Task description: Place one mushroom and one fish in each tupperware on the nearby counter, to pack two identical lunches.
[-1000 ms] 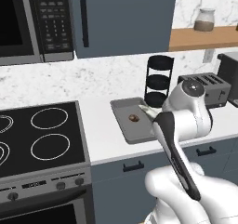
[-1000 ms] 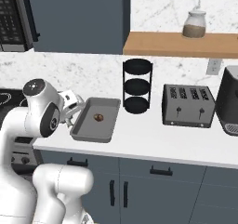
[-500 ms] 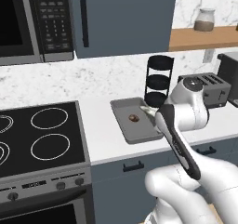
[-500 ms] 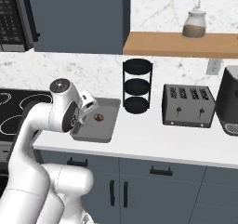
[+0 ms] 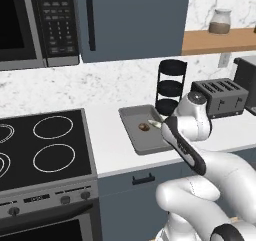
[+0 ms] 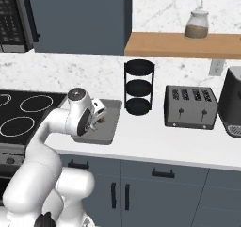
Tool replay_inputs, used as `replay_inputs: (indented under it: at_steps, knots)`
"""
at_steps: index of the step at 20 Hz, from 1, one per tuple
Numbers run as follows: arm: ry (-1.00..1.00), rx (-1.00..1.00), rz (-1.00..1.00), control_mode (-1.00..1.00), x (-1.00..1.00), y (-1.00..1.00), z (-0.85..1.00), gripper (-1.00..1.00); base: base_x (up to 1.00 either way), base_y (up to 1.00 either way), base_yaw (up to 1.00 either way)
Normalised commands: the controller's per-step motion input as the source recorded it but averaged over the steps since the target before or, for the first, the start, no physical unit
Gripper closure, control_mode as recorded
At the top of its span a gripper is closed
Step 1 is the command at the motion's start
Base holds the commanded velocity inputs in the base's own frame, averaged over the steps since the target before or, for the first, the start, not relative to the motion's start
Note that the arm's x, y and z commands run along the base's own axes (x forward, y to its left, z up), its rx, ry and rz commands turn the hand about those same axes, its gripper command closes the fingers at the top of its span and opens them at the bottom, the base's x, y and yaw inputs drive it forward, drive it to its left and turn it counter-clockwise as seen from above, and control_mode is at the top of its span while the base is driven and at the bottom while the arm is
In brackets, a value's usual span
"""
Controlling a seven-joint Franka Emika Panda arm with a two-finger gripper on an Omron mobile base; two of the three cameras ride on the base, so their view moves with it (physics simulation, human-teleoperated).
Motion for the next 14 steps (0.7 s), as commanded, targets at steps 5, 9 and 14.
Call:
replay_inputs:
  at_steps: [5, 9, 14]
  knots:
    - [0.09, 0.00, 0.03, -1.00, 0.44, 0.00, -0.22, 1.00, 0.00, 0.00, 0.00]
    - [0.08, 0.00, 0.04, -1.00, 0.44, 0.01, -0.19, 1.00, 0.00, 0.00, 0.00]
    - [0.00, -0.01, 0.04, -1.00, 0.34, 0.00, -0.35, 1.00, 0.00, 0.00, 0.00]
